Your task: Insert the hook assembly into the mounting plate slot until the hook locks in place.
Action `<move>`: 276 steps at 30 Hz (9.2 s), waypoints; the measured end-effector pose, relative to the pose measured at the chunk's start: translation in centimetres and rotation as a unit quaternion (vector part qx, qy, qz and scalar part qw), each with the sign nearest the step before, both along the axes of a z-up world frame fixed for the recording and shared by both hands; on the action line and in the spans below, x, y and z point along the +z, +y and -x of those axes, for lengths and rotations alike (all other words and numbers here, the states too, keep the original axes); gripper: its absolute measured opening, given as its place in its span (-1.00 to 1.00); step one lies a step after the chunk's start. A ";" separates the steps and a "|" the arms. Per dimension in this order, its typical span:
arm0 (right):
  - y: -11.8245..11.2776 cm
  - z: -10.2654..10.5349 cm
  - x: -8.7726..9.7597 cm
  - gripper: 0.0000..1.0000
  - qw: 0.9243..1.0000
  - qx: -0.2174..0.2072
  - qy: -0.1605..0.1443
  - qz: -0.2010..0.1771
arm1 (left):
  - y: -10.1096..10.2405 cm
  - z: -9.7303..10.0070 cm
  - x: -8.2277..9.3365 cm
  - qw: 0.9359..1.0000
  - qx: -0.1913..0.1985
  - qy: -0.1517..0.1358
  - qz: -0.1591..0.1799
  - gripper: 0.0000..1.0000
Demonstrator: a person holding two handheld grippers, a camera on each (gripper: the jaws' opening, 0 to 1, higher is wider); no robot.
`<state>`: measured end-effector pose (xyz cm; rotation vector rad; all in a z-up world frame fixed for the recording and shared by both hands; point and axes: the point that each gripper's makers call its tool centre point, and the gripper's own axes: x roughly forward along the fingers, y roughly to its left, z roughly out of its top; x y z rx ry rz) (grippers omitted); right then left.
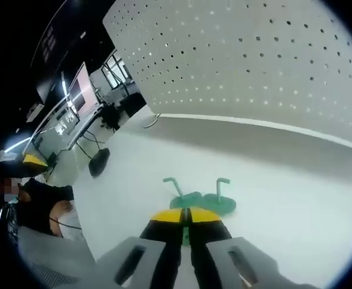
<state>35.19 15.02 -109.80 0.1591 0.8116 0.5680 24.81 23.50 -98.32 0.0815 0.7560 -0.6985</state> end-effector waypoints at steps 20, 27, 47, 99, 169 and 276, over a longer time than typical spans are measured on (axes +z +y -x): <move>-1.2 0.4 9.0 -1.00 0.993 -0.039 -0.093 -0.060 | 0.0 -1.6 2.6 0.997 0.051 -0.013 0.061 0.92; -0.9 0.5 12.5 -1.00 0.989 -0.038 -0.115 -0.082 | 0.3 -2.7 4.4 0.995 0.060 -0.032 0.069 0.88; 2.7 5.6 25.2 -1.00 0.959 0.013 -0.228 -0.169 | -2.3 -3.8 8.8 0.989 0.052 -0.070 0.118 0.53; 2.6 9.9 30.0 -0.83 0.944 0.031 -0.252 -0.212 | -2.5 -2.7 13.2 0.975 0.035 -0.151 0.157 -0.98; 2.8 8.7 25.6 -1.00 0.956 0.011 -0.232 -0.179 | -3.1 -1.9 10.9 0.972 0.027 -0.176 0.150 0.36; -20.4 -14.1 30.4 -1.00 0.875 -0.262 -0.406 0.001 | -2.9 -3.1 7.3 0.985 0.032 -0.122 0.121 0.86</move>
